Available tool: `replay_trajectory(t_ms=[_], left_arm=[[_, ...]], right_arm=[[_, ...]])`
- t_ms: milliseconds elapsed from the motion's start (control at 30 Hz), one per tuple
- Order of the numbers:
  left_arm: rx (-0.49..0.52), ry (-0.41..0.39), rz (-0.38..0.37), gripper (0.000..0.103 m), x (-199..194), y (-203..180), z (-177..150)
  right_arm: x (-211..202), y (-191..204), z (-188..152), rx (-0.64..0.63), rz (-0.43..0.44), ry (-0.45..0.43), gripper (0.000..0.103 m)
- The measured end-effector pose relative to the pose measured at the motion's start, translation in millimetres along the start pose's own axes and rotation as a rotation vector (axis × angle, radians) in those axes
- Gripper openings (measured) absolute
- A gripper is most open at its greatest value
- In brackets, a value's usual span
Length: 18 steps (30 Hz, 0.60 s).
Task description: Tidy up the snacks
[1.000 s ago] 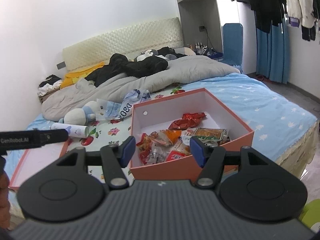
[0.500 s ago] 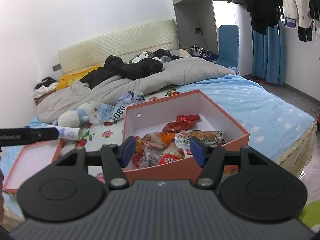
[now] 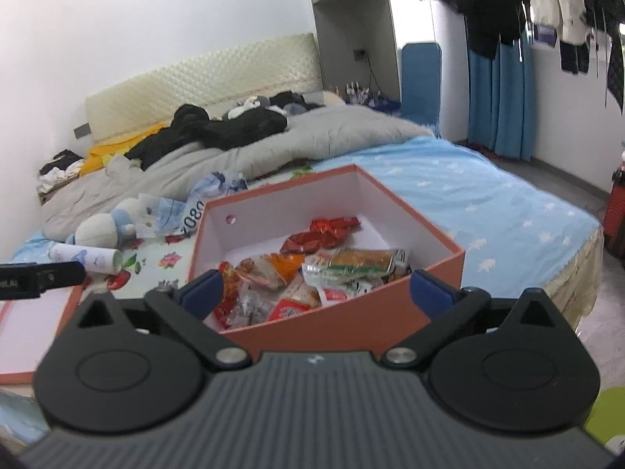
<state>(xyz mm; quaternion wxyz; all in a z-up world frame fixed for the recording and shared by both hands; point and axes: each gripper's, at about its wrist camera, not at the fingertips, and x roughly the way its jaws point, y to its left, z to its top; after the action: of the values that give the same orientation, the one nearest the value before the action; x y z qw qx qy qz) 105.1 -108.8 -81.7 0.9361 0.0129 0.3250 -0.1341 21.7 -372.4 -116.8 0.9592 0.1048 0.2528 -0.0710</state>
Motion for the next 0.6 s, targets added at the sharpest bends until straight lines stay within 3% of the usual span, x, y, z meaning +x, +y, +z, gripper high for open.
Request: replay_trajectory(t_ms=[133,600], left_arm=[[-0.021,0.011,0.032,0.099,4.1,-0.1,-5.1],[-0.047,0.057,0.010,0.099,0.2,2.2,-10.5]], right_arm=[[3.7,2.0,-2.7,-0.008,0.005,0.008,0.103],[5.0,11.3,-4.0,-0.032,0.027,0.016,0.103]])
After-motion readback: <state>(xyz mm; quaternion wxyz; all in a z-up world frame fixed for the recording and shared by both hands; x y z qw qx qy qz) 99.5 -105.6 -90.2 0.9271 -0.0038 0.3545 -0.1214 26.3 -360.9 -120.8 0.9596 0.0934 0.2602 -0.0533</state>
